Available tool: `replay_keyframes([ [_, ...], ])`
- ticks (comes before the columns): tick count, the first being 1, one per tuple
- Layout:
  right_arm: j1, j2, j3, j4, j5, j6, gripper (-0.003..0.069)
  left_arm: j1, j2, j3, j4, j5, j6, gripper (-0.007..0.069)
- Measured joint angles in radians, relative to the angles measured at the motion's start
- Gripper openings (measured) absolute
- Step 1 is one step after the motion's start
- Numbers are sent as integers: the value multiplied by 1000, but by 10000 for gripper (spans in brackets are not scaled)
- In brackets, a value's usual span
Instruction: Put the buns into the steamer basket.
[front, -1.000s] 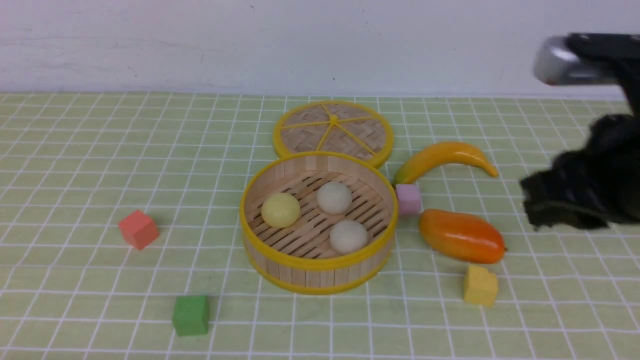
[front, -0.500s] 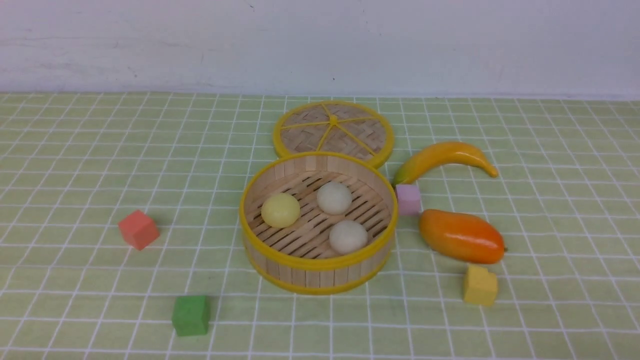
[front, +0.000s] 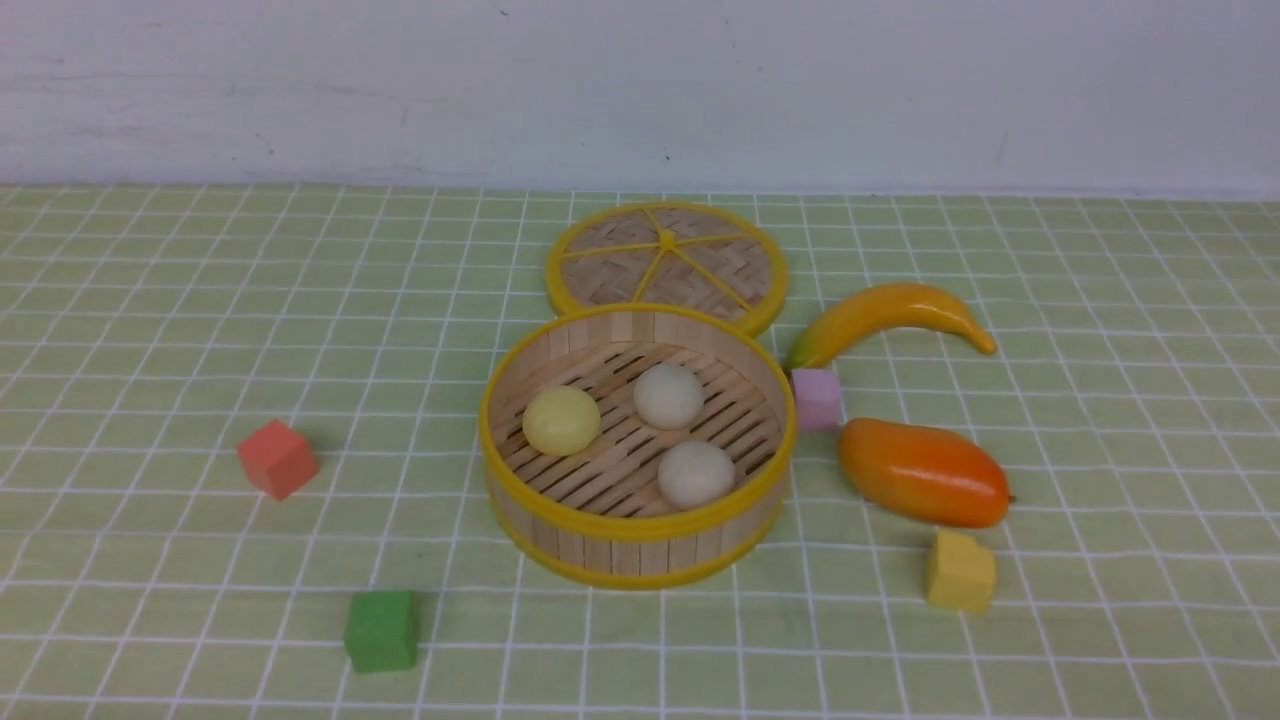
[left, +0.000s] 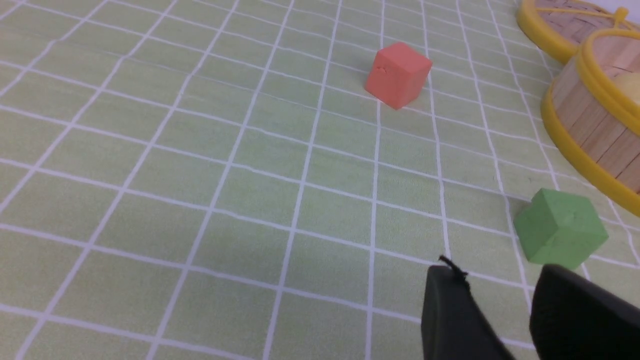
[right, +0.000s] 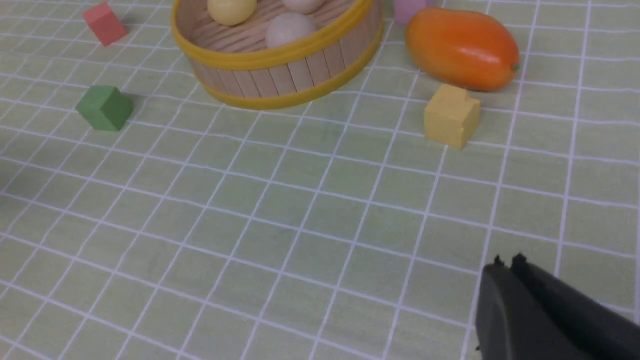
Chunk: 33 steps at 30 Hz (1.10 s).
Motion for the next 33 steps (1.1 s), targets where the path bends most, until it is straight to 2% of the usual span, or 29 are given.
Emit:
replay_keyframes([
  [4, -2, -1, 1, -65, -40, 1, -10, 0, 0, 0, 0, 0, 0, 237],
  [6, -41, -7, 1, -96, -74, 0, -9, 0, 0, 0, 0, 0, 0, 237],
  [9, -178, -12, 3, -120, -142, -14, -7, 0, 0, 0, 0, 0, 0, 237],
  [10, -190, -12, 5, -119, -142, -16, -7, 0, 0, 0, 0, 0, 0, 237],
  [12, -329, -18, 38, -121, -230, -54, -3, 0, 0, 0, 0, 0, 0, 237],
  [14, -382, -23, 66, -121, -268, -69, -1, 0, 0, 0, 0, 0, 0, 237],
  [15, -443, -45, 116, -115, -310, -83, 0, 0, 0, 0, 0, 0, 0, 237],
  [18, -509, -99, 239, -103, -389, -89, 1, 0, 0, 0, 0, 0, 0, 237],
  [24, -574, -156, 458, -98, -460, -90, 3, 0, 0, 0, 0, 0, 0, 237],
  [33, -577, -156, 477, -85, -499, -96, 13, 0, 0, 1, 0, 7, 0, 237],
])
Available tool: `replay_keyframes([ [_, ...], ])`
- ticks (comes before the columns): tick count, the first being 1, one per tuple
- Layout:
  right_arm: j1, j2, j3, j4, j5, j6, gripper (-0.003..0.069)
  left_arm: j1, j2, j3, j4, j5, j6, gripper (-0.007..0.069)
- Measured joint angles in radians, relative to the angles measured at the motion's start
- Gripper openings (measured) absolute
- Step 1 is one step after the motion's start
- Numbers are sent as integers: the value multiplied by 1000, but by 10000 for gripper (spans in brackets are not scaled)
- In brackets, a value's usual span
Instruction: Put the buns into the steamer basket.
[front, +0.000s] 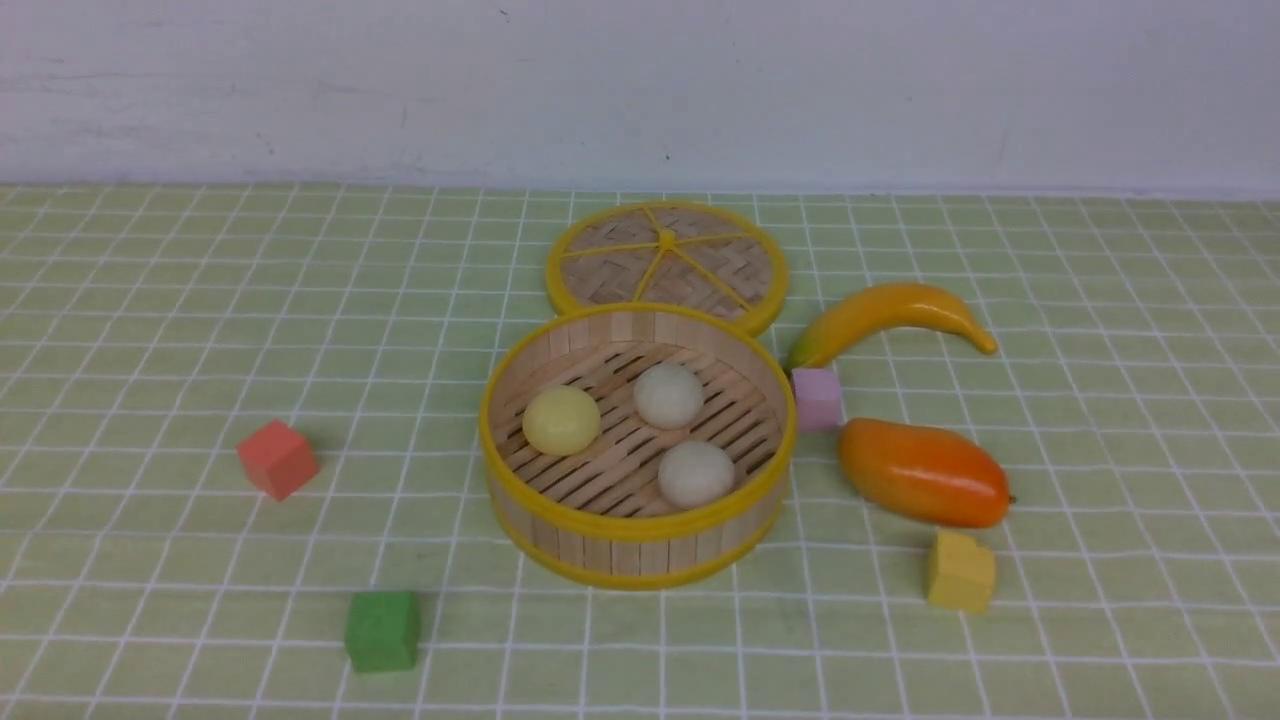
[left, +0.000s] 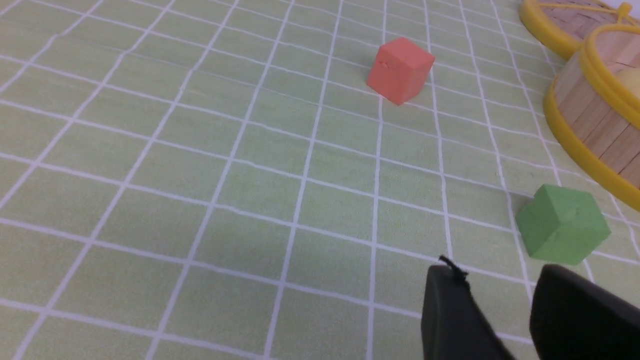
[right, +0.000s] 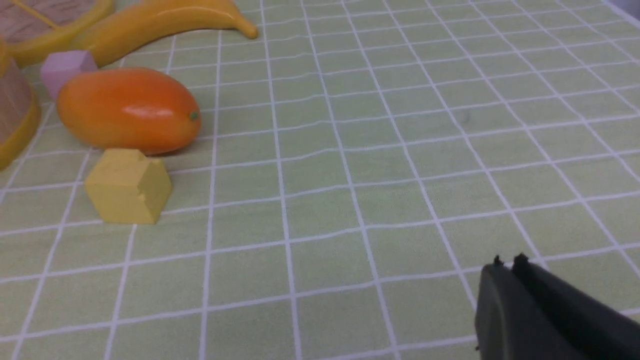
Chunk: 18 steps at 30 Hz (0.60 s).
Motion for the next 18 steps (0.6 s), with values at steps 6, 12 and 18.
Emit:
replay_keyframes([
  [6, 0, 0, 1, 0, -4, 0, 19, 0, 0, 0, 0, 0, 0, 237],
  [12, 0, 0, 2, 4, -6, 0, 29, 0, 0, 1, 0, 0, 0, 237],
  [18, 0, 0, 2, 4, -6, 0, 37, 0, 0, 1, 0, 0, 0, 237],
])
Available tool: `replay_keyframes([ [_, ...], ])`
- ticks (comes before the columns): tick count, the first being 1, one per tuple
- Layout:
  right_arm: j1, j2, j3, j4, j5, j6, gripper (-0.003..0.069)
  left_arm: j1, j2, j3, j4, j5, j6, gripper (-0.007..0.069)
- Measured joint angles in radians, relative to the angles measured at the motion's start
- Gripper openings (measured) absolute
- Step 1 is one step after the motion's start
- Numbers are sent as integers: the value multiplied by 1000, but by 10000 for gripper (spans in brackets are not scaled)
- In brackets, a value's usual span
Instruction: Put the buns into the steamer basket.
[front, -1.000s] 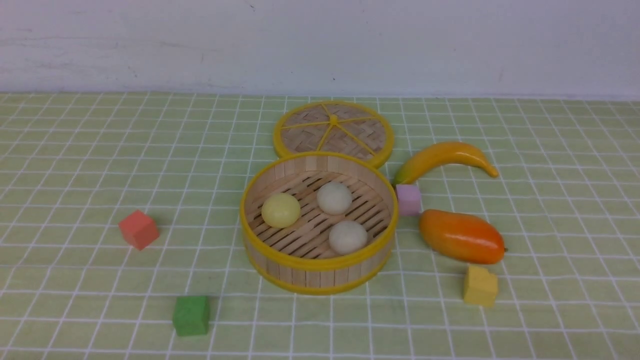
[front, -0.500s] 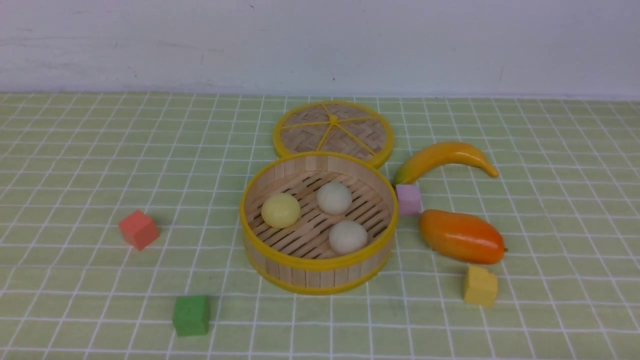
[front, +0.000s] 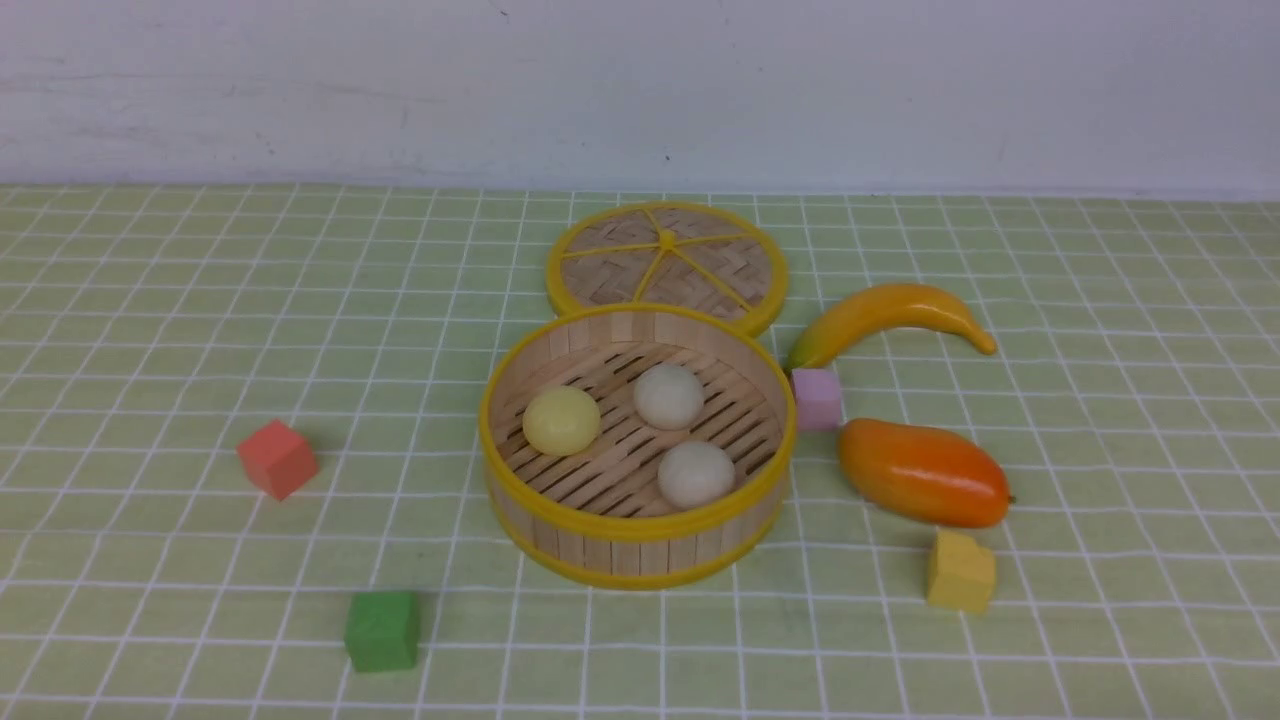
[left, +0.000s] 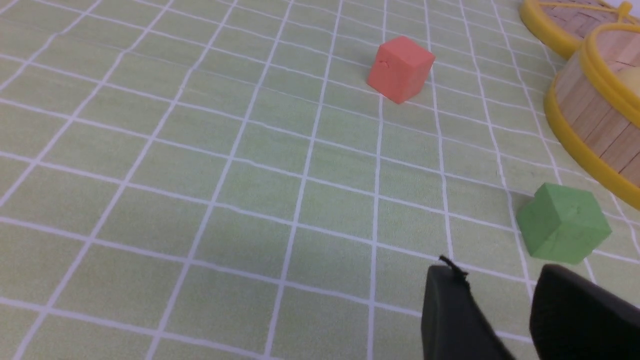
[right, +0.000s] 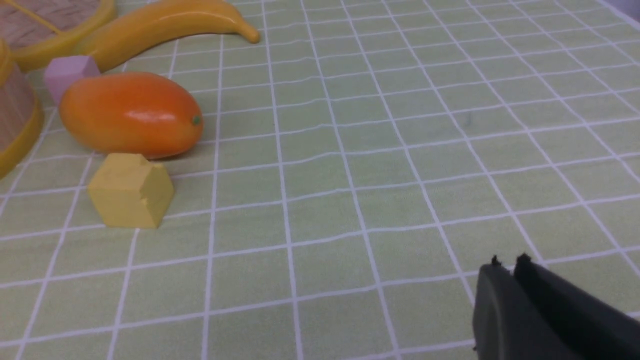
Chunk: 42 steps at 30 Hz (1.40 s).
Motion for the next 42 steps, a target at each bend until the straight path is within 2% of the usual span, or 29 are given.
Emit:
replay_keyframes([
  [42, 0, 0, 0, -1, 0, 0, 95, 0, 0, 0, 0, 0, 0, 238],
])
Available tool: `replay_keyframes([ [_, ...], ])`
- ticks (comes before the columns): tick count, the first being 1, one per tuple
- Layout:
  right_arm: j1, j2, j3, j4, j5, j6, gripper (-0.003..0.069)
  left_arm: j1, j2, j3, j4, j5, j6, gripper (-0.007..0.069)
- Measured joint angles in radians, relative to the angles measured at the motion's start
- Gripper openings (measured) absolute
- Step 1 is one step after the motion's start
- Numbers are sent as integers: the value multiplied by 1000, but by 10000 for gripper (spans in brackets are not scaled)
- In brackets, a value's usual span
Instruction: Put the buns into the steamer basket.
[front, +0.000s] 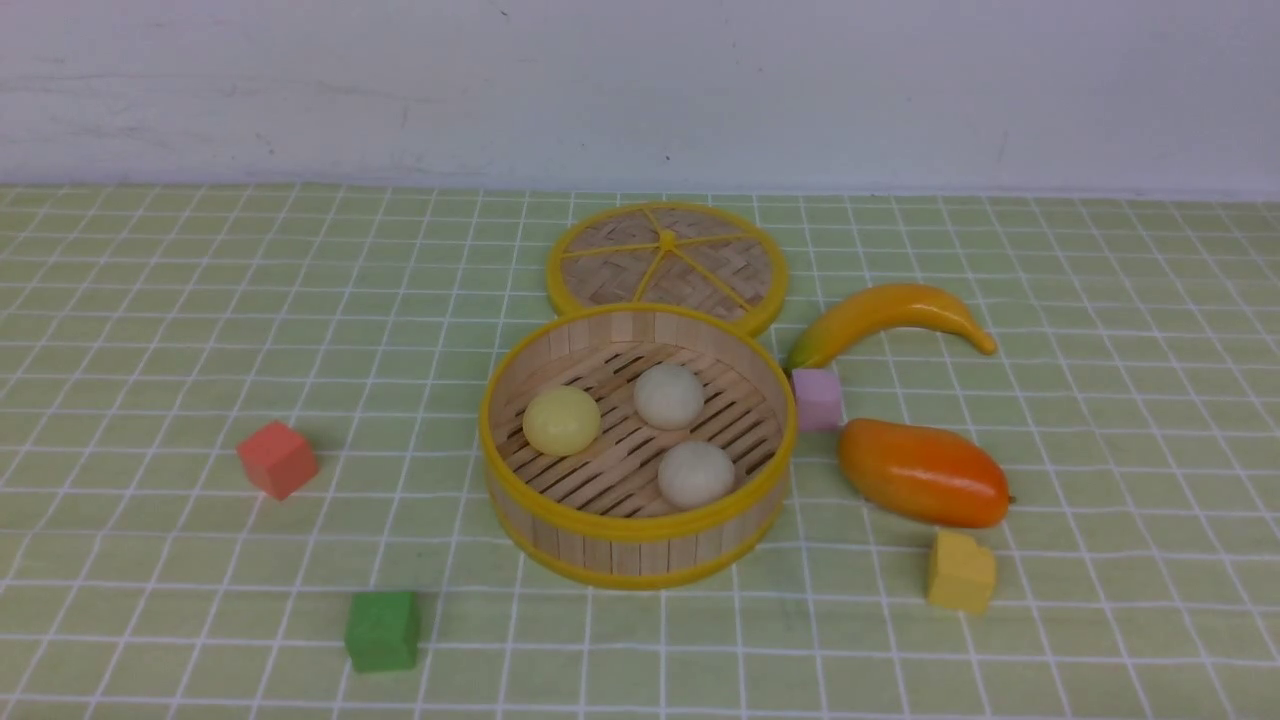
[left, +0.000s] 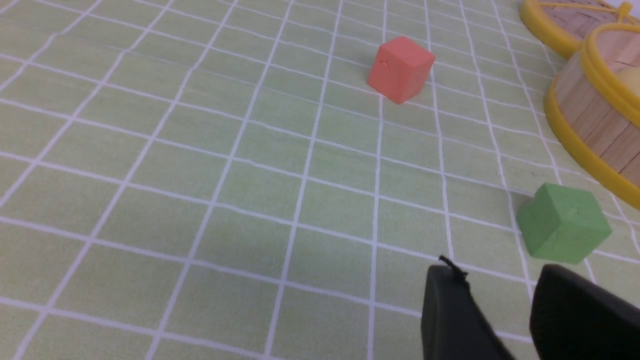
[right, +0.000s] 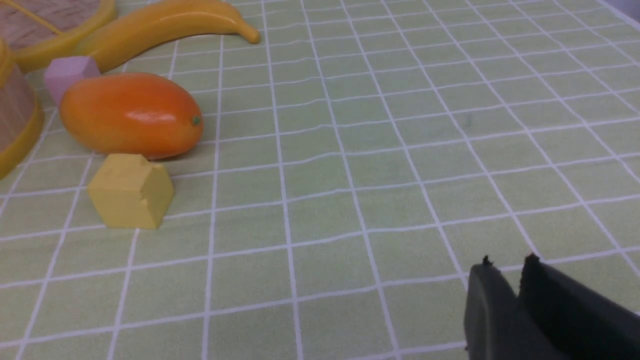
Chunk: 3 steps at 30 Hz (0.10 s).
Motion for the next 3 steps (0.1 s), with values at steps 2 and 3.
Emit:
replay_keyframes([
  [2, 0, 0, 0, 0, 0, 0, 98, 0, 0, 0, 0, 0, 0, 238],
  [3, 0, 0, 0, 0, 0, 0, 99, 0, 0, 0, 0, 0, 0, 238],
])
